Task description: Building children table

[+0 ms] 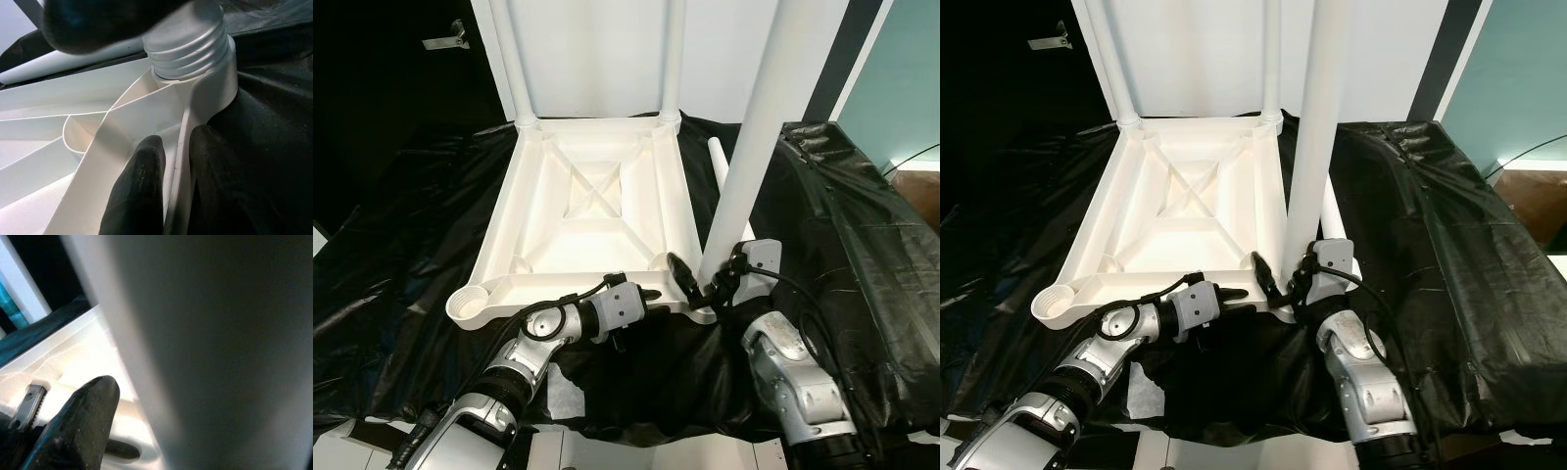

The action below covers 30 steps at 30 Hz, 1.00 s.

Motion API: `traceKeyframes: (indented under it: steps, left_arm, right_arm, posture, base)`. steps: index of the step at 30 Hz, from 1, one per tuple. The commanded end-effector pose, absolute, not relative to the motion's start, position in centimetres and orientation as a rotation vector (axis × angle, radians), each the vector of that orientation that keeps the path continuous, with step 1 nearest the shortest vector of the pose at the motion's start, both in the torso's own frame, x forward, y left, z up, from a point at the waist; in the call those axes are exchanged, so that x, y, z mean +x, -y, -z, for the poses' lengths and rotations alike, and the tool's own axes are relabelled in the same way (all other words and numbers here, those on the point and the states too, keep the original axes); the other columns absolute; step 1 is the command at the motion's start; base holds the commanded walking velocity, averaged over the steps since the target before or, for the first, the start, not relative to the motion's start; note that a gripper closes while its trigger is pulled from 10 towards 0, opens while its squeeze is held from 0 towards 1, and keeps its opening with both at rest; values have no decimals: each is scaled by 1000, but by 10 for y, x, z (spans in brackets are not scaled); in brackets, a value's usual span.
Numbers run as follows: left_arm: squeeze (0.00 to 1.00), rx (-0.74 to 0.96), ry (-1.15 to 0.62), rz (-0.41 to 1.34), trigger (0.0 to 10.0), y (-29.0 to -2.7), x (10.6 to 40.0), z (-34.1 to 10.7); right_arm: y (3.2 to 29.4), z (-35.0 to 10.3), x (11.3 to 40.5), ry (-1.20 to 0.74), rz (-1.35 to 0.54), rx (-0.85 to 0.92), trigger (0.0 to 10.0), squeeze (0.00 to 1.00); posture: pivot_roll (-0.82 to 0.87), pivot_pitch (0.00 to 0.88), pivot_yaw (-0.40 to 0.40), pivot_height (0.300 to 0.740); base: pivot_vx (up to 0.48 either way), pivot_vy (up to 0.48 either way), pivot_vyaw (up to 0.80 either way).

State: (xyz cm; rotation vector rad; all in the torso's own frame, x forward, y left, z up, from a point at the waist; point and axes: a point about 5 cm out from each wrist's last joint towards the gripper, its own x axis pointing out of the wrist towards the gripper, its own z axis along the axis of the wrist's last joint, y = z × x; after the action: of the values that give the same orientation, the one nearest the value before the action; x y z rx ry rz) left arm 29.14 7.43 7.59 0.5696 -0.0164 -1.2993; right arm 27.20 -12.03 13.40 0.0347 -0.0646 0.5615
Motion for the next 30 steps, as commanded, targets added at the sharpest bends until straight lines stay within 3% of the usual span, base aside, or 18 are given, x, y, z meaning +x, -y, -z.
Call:
traceKeyframes:
  steps: [1, 5, 9, 17, 18, 21, 22, 30]
  left_arm:
    - [0, 603, -232, 1497, 10000, -75, 257, -29]
    - [0, 604, -231, 1495, 10000, -75, 258, -29]
    - [0, 608, -229, 1494, 10000, -75, 258, -29]
    - [0, 613, -232, 1494, 10000, -78, 258, -29]
    - [0, 619, -234, 1491, 10000, -80, 259, -29]
    - [0, 620, -234, 1490, 10000, -81, 260, -30]
    - [0, 622, -234, 1489, 10000, -81, 260, -30]
    - [0, 626, -233, 1491, 10000, -81, 260, -30]
  right_arm:
    - [120, -138, 272, 66, -612, 34, 10000, 0]
    - [128, -139, 272, 46, -685, 5, 10000, 0]
    - [152, -146, 275, -46, -901, -101, 10000, 0]
    - [160, -146, 280, -86, -961, -163, 10000, 0]
    - [163, -146, 282, -108, -998, -187, 9216, 0]
    - [164, -147, 283, -113, -1007, -191, 9216, 0]
    - [165, -148, 283, -118, -1020, -197, 0, 0]
    - [171, -153, 286, -128, -1044, -218, 0, 0]
  posture:
    - [-57, 24, -28, 740]
    - [-57, 23, -28, 740]
    - [-49, 18, -29, 740]
    - [-39, 14, -27, 740]
    - [-36, 8, -22, 740]
    - [-36, 8, -22, 740]
    - [-36, 10, -20, 740]
    - [-42, 12, -13, 740]
  base:
    - [0, 0, 0]
    - [0, 0, 0]
    - [0, 0, 0]
    - [0, 0, 0]
    - [0, 0, 0]
    - [0, 0, 0]
    - [0, 0, 0]
    - [0, 0, 0]
